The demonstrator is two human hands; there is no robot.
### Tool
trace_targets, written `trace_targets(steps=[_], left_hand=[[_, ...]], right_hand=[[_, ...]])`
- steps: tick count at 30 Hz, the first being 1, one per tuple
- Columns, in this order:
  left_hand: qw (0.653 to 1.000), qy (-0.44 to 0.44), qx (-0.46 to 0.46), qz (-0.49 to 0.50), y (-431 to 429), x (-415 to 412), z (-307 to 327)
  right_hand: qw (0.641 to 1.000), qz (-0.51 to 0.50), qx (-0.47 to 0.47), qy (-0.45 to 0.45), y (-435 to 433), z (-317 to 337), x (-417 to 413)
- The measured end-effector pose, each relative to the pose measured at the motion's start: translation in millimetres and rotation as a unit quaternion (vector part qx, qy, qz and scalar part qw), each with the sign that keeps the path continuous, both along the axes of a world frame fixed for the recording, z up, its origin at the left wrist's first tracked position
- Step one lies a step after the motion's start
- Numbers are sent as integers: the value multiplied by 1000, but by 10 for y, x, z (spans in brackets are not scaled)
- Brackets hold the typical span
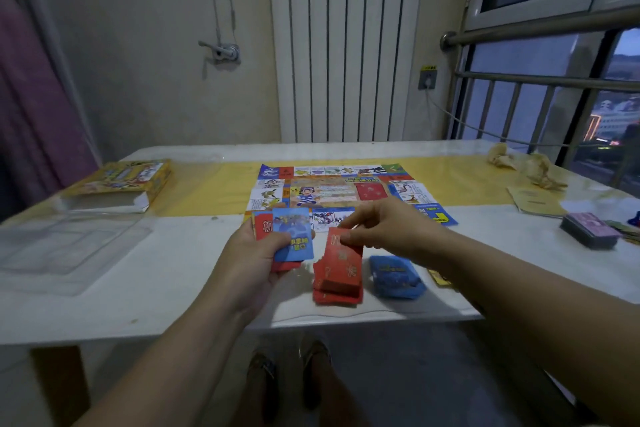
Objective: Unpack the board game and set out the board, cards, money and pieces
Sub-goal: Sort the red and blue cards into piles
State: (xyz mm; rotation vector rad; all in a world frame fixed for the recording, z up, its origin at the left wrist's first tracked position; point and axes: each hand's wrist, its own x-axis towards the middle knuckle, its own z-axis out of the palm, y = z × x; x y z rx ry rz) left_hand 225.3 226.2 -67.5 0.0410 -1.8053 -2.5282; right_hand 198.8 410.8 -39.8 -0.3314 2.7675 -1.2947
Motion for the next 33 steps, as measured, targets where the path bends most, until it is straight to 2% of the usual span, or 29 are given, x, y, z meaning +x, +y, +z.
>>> trace_targets(steps=[4,7,8,10,12,13,17,19,22,26,29,33], left_hand=[[1000,-16,0,8,-58,-24,-34],[1000,-17,-7,-3,-51,-23,-60],[1000,-16,-8,-9,-41,-16,-57],[999,-11,-9,-34,-7,1,-43],[998,1,-12,-64,60,21,-14],[997,9,-17,-73,103,26,3],[997,31,-16,-73,253,11,84],[998,22,-3,-63,287,-13,109],[998,22,-9,-51,326,-48,109],[997,39,-48,-47,408,-91,132],[994,39,-76,-69,499,-112,158],[995,-47,40,-82,505,-138,137]], right_hand=[[995,18,96,37,-140,-162,25],[976,-5,185,112,-144,-227,35],[975,-18,175,138,-128,-204,36],[984,-27,80,159,-108,-91,52],[991,0,-15,134,-101,52,79],[992,19,-22,119,-92,109,83],[991,41,28,121,-17,231,113],[993,10,-16,117,41,238,139],[995,-1,-80,64,104,217,252],[996,34,33,79,136,227,409],[995,37,20,92,197,264,408],[997,-16,15,70,353,191,330]])
